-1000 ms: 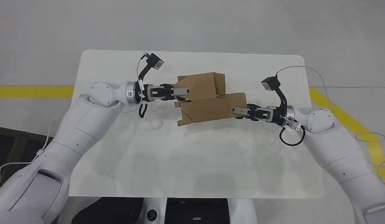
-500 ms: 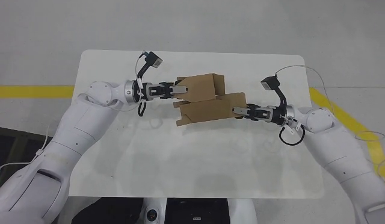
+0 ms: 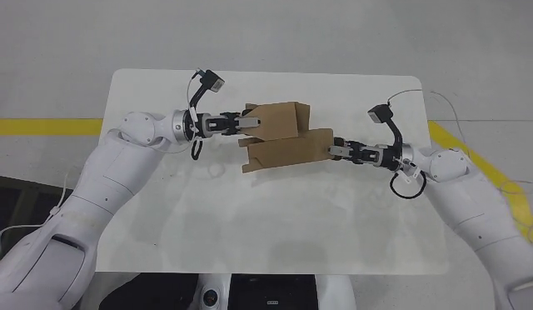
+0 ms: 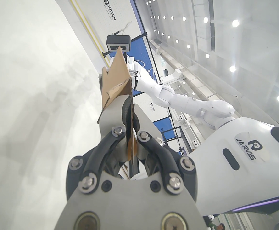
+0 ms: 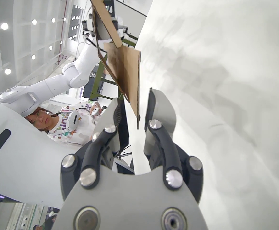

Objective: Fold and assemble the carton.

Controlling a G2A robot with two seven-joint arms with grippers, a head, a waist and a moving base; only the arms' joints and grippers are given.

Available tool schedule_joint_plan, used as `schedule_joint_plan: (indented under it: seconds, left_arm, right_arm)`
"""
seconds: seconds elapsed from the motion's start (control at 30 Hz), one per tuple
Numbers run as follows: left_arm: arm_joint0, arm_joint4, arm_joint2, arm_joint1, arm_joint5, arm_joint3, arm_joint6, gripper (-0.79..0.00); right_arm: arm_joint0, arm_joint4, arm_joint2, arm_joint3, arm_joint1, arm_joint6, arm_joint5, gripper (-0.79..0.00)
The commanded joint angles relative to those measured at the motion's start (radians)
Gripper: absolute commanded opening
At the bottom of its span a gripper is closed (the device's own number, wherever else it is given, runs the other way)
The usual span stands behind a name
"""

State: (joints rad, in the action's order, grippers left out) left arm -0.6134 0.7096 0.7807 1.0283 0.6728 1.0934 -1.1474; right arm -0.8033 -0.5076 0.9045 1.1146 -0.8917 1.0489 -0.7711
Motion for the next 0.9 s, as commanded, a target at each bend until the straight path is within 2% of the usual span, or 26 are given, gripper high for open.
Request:
schedule_joint_plan:
  seconds: [0.0,0.17,0.33,0.6,0.87]
  left_arm:
    - [-0.001,-0.01,0.001,-0.002,0.001,0.009,0.001,-0.785]
    - [-0.006,-0.024,0.003,-0.006,0.007,0.019,0.007,-0.785]
    - [-0.006,-0.09,-0.008,-0.012,0.026,0.037,0.026,-0.785]
    - [0.003,-0.188,-0.041,-0.021,0.076,0.026,0.076,-0.785]
    - [0.016,-0.179,-0.084,-0.018,0.102,0.017,0.102,-0.785]
  right_arm:
    - [0.007,0.024,0.028,-0.011,0.009,-0.009,-0.009,0.0]
    - [0.016,0.062,0.094,0.028,0.036,-0.014,-0.014,0.0]
    - [0.011,0.014,0.111,0.11,0.044,-0.009,-0.009,0.0]
    - [0.019,-0.135,0.057,0.192,0.024,0.012,0.012,0.0]
    - [0.033,-0.199,-0.023,0.205,-0.01,0.028,0.028,0.0]
